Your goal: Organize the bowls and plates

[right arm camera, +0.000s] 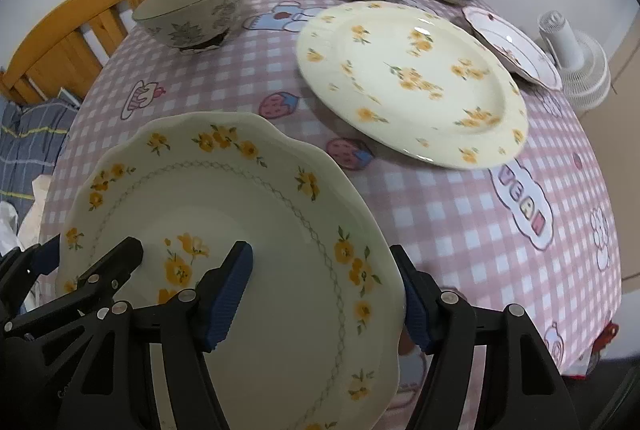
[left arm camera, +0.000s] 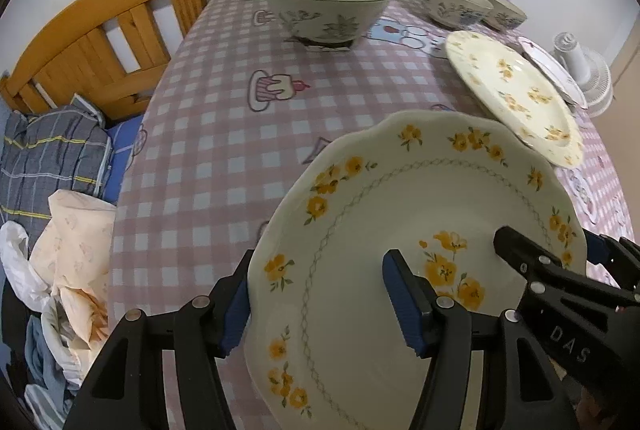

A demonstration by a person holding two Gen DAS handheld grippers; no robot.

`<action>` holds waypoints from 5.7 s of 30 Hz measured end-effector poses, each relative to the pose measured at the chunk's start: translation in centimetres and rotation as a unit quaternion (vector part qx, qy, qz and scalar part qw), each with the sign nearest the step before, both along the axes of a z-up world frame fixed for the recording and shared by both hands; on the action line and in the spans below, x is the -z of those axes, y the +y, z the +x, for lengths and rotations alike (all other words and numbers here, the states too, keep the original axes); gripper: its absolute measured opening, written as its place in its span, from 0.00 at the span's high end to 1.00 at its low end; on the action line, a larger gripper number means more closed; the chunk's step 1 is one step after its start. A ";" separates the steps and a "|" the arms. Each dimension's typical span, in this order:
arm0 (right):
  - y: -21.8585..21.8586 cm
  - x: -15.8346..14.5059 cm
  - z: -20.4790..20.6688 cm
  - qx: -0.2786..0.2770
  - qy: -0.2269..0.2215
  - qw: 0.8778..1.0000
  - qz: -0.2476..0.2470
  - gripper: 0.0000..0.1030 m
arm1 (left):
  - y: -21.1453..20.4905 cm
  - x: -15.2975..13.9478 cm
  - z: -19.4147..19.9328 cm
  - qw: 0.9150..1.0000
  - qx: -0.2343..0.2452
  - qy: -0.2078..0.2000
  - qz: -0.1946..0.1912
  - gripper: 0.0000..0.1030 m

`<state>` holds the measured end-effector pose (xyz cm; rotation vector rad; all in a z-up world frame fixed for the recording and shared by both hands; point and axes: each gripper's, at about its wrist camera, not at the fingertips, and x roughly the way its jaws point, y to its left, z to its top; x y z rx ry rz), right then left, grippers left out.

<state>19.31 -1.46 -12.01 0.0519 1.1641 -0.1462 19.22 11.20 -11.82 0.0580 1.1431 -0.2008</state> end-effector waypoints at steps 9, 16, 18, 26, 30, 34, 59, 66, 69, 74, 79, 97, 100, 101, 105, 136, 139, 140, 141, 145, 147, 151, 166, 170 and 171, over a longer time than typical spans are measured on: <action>-2.1 -2.3 -1.4 0.023 -0.028 0.999 -0.003 0.31 | -2.3 -2.0 -0.8 0.999 0.025 -0.024 -0.003 0.39; -5.7 -2.4 -2.5 0.042 -0.040 0.998 0.009 0.31 | -5.8 -2.1 -1.3 0.999 0.044 -0.027 0.007 0.39; -6.9 -2.7 -2.8 0.045 -0.047 0.998 0.011 0.31 | -7.0 -2.5 -1.5 0.998 0.045 -0.035 0.008 0.39; -12.0 -3.8 -2.9 0.037 -0.052 0.998 0.006 0.31 | -12.5 -3.2 -1.5 0.999 0.036 -0.035 0.003 0.40; -15.2 -4.0 -3.2 0.038 -0.050 0.998 0.003 0.31 | -15.4 -3.2 -1.6 0.999 0.040 -0.033 0.000 0.40; -18.0 -4.0 -3.4 0.042 -0.045 0.998 0.000 0.31 | -18.2 -2.9 -1.7 0.999 0.043 -0.029 -0.002 0.40; -31.8 -0.1 -1.9 0.031 0.003 0.999 0.024 0.31 | -30.7 0.4 -0.2 0.999 0.024 -0.004 0.034 0.40; -32.2 0.3 -0.9 0.016 0.003 1.000 0.019 0.31 | -31.4 0.9 1.0 0.999 0.011 -0.004 0.040 0.38; -32.2 0.3 -0.6 0.012 0.006 1.000 0.019 0.31 | -31.5 1.0 1.3 0.999 0.011 0.002 0.036 0.35; -32.4 0.2 -0.5 0.016 0.010 0.999 0.031 0.30 | -31.1 0.7 1.2 0.999 0.018 0.006 0.026 0.30; -32.3 -1.2 -1.3 0.032 -0.010 0.999 0.024 0.30 | -30.5 -0.9 0.2 0.999 0.035 -0.017 0.019 0.19; -21.3 -6.6 -3.4 0.046 -0.092 0.995 0.016 0.20 | -21.5 -5.4 -0.8 0.995 0.074 -0.069 -0.012 0.10; -19.4 -7.0 -2.9 0.046 -0.096 0.994 0.015 0.20 | -19.5 -5.7 -0.2 0.995 0.072 -0.075 -0.014 0.10; -18.9 -7.1 -2.7 0.045 -0.098 0.994 0.014 0.20 | -18.9 -5.8 0.1 0.994 0.069 -0.078 -0.013 0.10; -17.0 -7.6 -0.6 0.038 -0.106 0.994 0.005 0.20 | -17.4 -6.2 2.5 0.995 0.048 -0.088 0.002 0.10; -17.7 0.6 14.8 -0.004 -0.028 0.999 0.023 0.28 | -18.3 1.5 14.5 0.999 -0.023 -0.029 0.038 0.21; -17.6 0.5 14.7 -0.005 -0.023 0.999 0.022 0.28 | -17.9 1.5 14.2 0.999 -0.019 -0.028 0.039 0.22; -17.5 0.5 14.6 -0.007 -0.021 0.999 0.025 0.28 | -17.7 1.5 14.1 0.999 -0.018 -0.027 0.039 0.22; -17.4 0.4 14.5 -0.009 -0.019 0.999 0.029 0.29 | -17.4 1.5 14.0 0.999 -0.018 -0.026 0.039 0.22; -16.1 0.3 13.4 -0.023 -0.012 0.999 0.036 0.29 | -15.8 1.4 12.8 0.999 -0.022 -0.019 0.044 0.22; -15.3 0.3 12.7 -0.030 -0.007 0.999 0.041 0.29 | -14.9 1.4 12.2 0.999 -0.025 -0.014 0.044 0.22; -13.4 0.3 11.2 -0.046 0.004 0.998 0.048 0.30 | -13.1 1.3 10.4 0.998 -0.028 -0.007 0.047 0.22; -11.5 0.9 10.7 -0.075 0.011 0.997 0.035 0.42 | -10.4 1.3 9.4 0.998 -0.055 -0.003 0.035 0.31; -11.4 1.0 10.9 -0.076 0.006 0.997 0.030 0.40 | -10.7 1.4 9.6 0.997 -0.061 -0.004 0.040 0.30; -11.2 1.1 10.9 -0.077 0.005 0.997 0.026 0.39 | -10.6 1.3 9.6 0.997 -0.063 -0.002 0.038 0.31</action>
